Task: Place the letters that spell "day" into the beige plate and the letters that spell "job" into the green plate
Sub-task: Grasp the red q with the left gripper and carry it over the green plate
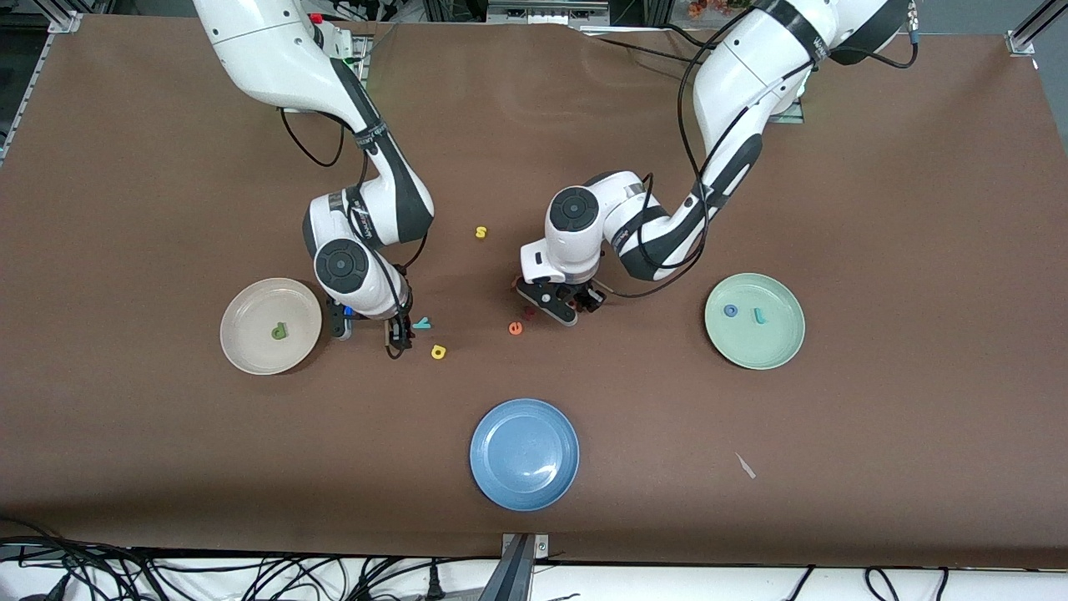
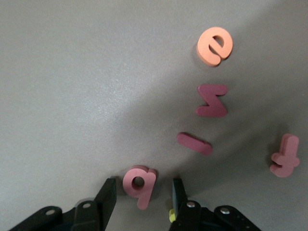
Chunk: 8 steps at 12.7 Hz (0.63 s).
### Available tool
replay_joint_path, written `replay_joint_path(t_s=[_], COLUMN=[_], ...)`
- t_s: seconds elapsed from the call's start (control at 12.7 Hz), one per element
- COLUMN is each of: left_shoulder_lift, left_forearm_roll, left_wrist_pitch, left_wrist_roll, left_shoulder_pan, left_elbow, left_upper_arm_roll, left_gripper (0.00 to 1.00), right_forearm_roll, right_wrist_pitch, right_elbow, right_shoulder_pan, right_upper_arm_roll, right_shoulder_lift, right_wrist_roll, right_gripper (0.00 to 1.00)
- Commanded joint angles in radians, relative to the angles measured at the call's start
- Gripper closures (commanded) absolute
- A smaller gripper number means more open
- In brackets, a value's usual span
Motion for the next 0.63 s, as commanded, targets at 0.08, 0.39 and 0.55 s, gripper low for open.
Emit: replay_joint_path(t_s=[0.08, 0.39, 0.55], left_shoulder_lift=[0.015, -0.013, -0.054], left_forearm_roll=[0.032, 0.023, 0.018], left_wrist_pitch=[-0.003, -0.018, -0.07], left_wrist_roll=[-0.015, -0.015, -0.008], left_shoulder_pan=[0.001, 0.022, 0.048], left_elbow=[0.027, 0.035, 0.038], left_upper_arm_roll=[0.0, -0.002, -0.009], left_gripper=[0.87, 1.0, 1.0], right_forearm_roll=[0.006, 0.007, 0.009], right_wrist_pitch=[-0.006, -0.006, -0.008], right_elbow=[0.034, 0.068, 0.091], right_shoulder_pan=[0.018, 0.02, 0.02], right_upper_arm_roll=[-0.005, -0.005, -0.005], right_shoulder_lift=[0.034, 0.056, 0.075], right_wrist_roll=[0.02, 0.023, 0.023], right_gripper=[0.0, 0.0, 0.0])
